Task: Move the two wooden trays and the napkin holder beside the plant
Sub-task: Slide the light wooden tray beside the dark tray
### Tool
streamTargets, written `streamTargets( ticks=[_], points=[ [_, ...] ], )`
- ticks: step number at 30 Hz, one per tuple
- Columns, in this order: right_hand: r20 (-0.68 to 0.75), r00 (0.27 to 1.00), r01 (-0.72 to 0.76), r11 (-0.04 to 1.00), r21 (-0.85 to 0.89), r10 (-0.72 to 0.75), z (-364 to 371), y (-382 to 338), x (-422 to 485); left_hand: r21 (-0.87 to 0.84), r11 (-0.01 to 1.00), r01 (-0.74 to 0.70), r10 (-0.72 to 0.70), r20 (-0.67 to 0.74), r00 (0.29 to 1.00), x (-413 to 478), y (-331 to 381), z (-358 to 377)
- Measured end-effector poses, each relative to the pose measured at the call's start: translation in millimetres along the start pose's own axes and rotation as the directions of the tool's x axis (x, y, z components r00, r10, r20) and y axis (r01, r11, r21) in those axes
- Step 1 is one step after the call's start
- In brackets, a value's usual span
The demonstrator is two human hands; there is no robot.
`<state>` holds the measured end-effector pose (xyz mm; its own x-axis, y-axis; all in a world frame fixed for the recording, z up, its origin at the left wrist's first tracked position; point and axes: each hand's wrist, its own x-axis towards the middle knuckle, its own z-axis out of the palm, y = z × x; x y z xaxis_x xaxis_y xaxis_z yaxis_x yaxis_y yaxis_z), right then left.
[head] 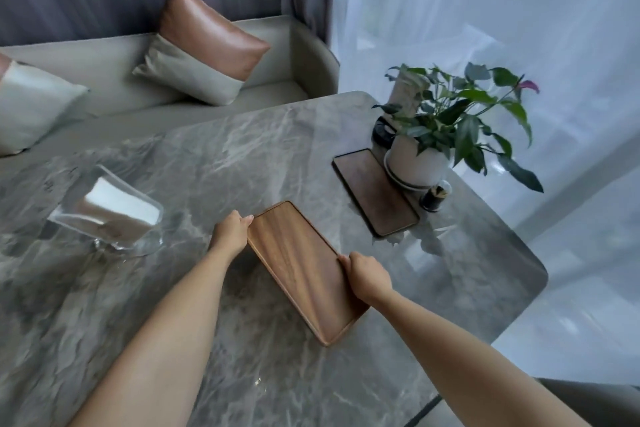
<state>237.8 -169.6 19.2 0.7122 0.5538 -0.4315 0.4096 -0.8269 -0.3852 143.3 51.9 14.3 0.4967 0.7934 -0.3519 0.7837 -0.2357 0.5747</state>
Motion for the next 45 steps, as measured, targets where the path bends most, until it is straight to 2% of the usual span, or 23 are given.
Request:
streamTargets(
  ticks=[7, 11, 14, 18, 21, 24, 28, 36, 45],
  points=[
    [0.128, 0.991, -0.071, 0.980, 0.184, 0.048, -23, 27, 39, 0.041, 0.999, 0.001, 0.002, -0.073, 0.997, 39, 49, 11],
    [0.090, 0.994, -0.095, 0.943, 0.318, 0.070, -35, 35, 62, 0.030, 0.999, 0.019, -0.016, -0.076, 0.997, 66, 69, 15],
    [0.037, 0.996, -0.088, 0.932, 0.353, 0.080, -38, 41, 79, -0.014, 1.000, 0.027, -0.028, -0.063, 0.998, 84, 79, 23],
    [0.009, 0.998, -0.064, 0.968, 0.243, 0.064, -37, 46, 100, -0.014, 1.000, 0.018, -0.018, -0.017, 1.000, 107, 87, 36],
    [-0.006, 1.000, -0.002, 0.999, 0.046, 0.002, -39, 44, 110, 0.000, 1.000, 0.008, -0.008, 0.000, 1.000, 121, 93, 44],
    [-0.026, 0.995, 0.095, 0.986, -0.141, -0.099, -39, 43, 115, 0.029, 1.000, 0.003, -0.003, 0.012, 1.000, 134, 97, 48],
    [-0.036, 0.981, 0.174, 0.942, -0.287, -0.192, -33, 43, 123, 0.090, 0.996, 0.002, -0.004, 0.030, 1.000, 151, 98, 54],
    [0.007, 0.982, 0.179, 0.911, -0.373, -0.190, -25, 37, 128, 0.312, 0.950, -0.025, 0.022, 0.014, 1.000, 161, 100, 61],
    [0.023, 0.981, 0.186, 0.886, -0.425, -0.195, -23, 33, 129, 0.394, 0.912, -0.118, 0.140, -0.027, 0.990, 157, 105, 72]
  ],
)
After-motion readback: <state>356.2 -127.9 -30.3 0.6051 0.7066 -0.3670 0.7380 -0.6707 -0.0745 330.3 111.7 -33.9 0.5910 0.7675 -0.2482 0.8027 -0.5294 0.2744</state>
